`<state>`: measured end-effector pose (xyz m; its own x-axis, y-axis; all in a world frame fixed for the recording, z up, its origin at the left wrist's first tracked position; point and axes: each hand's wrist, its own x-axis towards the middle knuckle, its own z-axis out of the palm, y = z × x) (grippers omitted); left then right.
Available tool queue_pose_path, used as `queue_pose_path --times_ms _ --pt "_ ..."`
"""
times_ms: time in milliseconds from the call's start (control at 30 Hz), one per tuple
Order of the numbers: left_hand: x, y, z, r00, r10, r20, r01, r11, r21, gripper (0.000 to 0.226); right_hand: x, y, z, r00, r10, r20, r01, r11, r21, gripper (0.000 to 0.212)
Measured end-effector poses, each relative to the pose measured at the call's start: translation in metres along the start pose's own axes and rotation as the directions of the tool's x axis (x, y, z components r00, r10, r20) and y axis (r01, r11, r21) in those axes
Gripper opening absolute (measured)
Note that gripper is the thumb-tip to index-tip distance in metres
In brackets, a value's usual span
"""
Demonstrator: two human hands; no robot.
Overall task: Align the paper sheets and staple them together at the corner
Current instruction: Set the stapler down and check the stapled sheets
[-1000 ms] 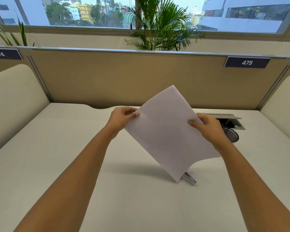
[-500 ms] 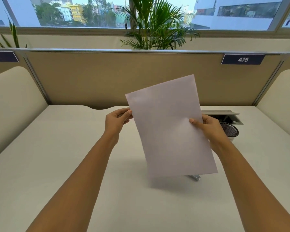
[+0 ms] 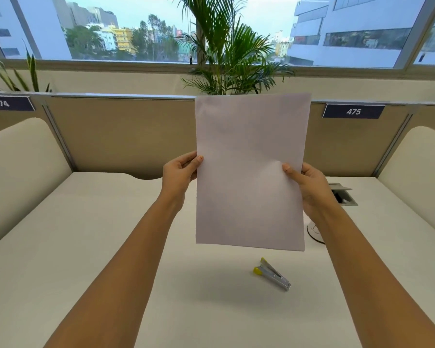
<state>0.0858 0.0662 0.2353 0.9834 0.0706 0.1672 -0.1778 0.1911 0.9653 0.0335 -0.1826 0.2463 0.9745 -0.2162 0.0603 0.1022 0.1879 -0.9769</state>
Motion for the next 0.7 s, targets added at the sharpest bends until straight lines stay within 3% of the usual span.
queue_pose_path --times_ms 133,500,700 --pt "0.006 0.017 0.011 0.999 0.037 -0.031 -0.037 0.999 -0.007 0.035 0.008 -0.02 0.003 1.0 -0.021 0.003 0.021 1.0 -0.01 0.006" --pt "0.017 0.046 0.028 0.991 0.095 -0.093 -0.099 0.994 -0.046 0.037 0.018 -0.051 0.003 0.991 -0.122 0.056 0.126 0.989 -0.074 0.022" --pt "0.025 0.063 0.034 0.989 0.106 -0.105 -0.114 0.991 -0.071 0.034 0.02 -0.063 0.002 0.985 -0.148 0.085 0.149 0.989 -0.003 0.026"
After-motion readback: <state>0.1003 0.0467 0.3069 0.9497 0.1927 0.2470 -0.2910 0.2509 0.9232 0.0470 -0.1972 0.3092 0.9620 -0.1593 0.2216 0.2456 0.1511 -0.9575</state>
